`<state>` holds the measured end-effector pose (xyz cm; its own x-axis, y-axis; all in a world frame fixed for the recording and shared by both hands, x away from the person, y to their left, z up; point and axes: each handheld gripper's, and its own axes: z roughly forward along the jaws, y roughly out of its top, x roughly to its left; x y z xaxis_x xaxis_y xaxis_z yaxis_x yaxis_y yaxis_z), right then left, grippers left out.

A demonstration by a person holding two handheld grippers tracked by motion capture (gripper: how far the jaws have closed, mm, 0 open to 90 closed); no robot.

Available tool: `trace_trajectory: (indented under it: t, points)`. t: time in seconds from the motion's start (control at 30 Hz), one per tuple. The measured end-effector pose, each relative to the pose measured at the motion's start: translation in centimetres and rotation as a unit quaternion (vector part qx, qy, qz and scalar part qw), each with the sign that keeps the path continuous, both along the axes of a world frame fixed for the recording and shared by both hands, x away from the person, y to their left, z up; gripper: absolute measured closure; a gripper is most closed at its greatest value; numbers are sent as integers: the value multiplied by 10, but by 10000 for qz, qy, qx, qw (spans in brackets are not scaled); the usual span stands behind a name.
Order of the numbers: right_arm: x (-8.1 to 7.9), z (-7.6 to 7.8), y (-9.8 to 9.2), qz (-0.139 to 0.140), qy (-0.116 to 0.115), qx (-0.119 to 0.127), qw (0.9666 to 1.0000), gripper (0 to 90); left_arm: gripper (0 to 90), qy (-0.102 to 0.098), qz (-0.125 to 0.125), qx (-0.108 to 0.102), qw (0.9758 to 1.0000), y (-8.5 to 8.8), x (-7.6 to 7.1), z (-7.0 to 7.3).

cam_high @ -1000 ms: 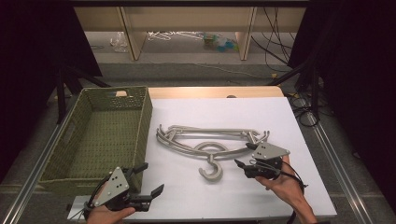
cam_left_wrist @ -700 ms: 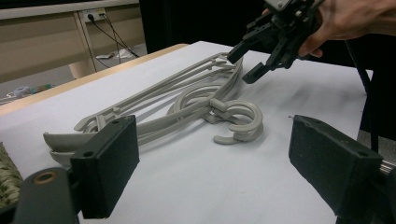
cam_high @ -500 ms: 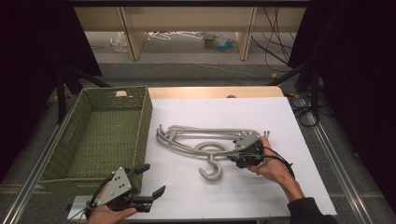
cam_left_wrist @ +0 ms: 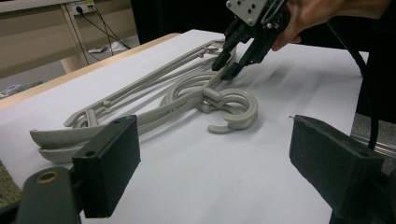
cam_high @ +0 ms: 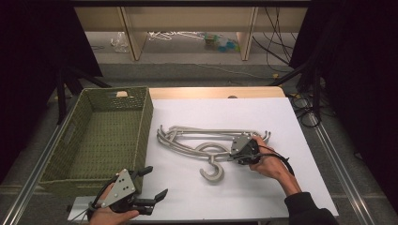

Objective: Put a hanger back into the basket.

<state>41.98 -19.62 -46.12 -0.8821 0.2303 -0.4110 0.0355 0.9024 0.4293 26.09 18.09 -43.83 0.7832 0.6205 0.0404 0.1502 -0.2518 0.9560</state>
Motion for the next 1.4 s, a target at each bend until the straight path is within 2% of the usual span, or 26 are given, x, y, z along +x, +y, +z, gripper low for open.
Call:
trace_trajectory:
  t: [0.2, 0.27, 0.5, 0.57, 0.6, 0.67, 0.7, 0.73, 0.8, 0.83, 0.87, 0.9, 0.93, 0.97, 1.0, 1.07, 1.1, 1.13, 1.17, 1.2, 1.23, 1.27, 1.3, 1.33, 1.4]
  points:
    - [-1, 3, 1, 391, -93, -220, 9989, 745, 161, 13, 4, 46, 10000, 0, 0, -1]
    - [-1, 6, 1, 602, -217, -371, 9973, 758, 161, 3, -24, 2, 10000, -1, 1, -1]
    - [-5, 14, -3, 945, -268, -446, 9942, 794, 161, 3, -12, 85, 10000, -1, 0, -1]
    - [-6, 18, -3, 1051, -354, -488, 9926, 802, 161, -11, -5, 76, 10000, -1, 0, 0]
    - [-8, 21, -4, 1053, -330, -474, 9928, 807, 162, -19, 6, 45, 10000, -3, 0, 0]
    - [-9, 26, -5, 1245, -304, -434, 9908, 815, 164, -82, 26, 137, 9999, -4, 2, 1]
    - [-12, 28, -7, 1190, -173, -428, 9918, 816, 167, -81, 34, 116, 9999, -7, 3, 1]
    - [-13, 31, -8, 1299, -205, -426, 9904, 817, 187, -114, 55, 169, 9998, -10, 5, 1]
    - [-16, 34, -11, 1347, -202, -442, 9897, 817, 234, -174, 82, 306, 9993, -16, 8, 3]
    - [-18, 35, -12, 1356, -161, -435, 9897, 817, 239, -192, 80, 321, 9993, -19, 9, 4]
    - [-22, 36, -14, 1274, -80, -399, 9910, 817, 242, -230, 102, 341, 9991, -24, 11, 6]
    - [-25, 38, -16, 1328, -107, -380, 9904, 817, 254, -303, 130, 437, 9985, -26, 13, 8]
    - [-26, 39, -18, 1350, -105, -348, 9902, 817, 260, -339, 239, 612, 9973, -32, 17, 11]
    - [-30, 41, -19, 1359, -59, -295, 9903, 818, 262, -288, 259, 674, 9970, -36, 19, 12]
    - [-33, 42, -20, 1346, -39, -284, 9905, 818, 263, -305, 312, 828, 9956, -43, 23, 13]
    - [-38, 44, -21, 1452, 4, -219, 9892, 818, 271, -321, 280, 1095, 9931, -54, 32, 13]
    - [-41, 45, -21, 1441, 71, -214, 9893, 818, 278, -279, 223, 1180, 9924, -59, 36, 12]
    - [-42, 46, -21, 1472, 21, -231, 9888, 817, 286, -240, 185, 1253, 9917, -63, 39, 11]
    - [-44, 46, -21, 1470, 71, -250, 9888, 817, 290, -137, 137, 1307, 9912, -68, 43, 9]
    - [-46, 47, -21, 1450, 37, -242, 9891, 816, 297, -77, 43, 1414, 9899, -75, 48, 6]
    - [-48, 48, -21, 1468, 81, -212, 9889, 815, 327, -61, -33, 1640, 9864, -80, 52, 5]
    - [-49, 48, -21, 1530, 88, -207, 9880, 815, 341, -71, -60, 1752, 9845, -84, 55, 3]
    - [-49, 49, -22, 1541, 83, -203, 9878, 816, 338, -86, -128, 1944, 9808, -93, 59, 0]
    - [-51, 49, -23, 1514, 106, -190, 9882, 816, 350, -120, -158, 2024, 9791, -95, 61, -1]
    - [-52, 49, -24, 1547, 90, -207, 9877, 814, 359, -295, -333, 2328, 9715, -105, 67, -5]
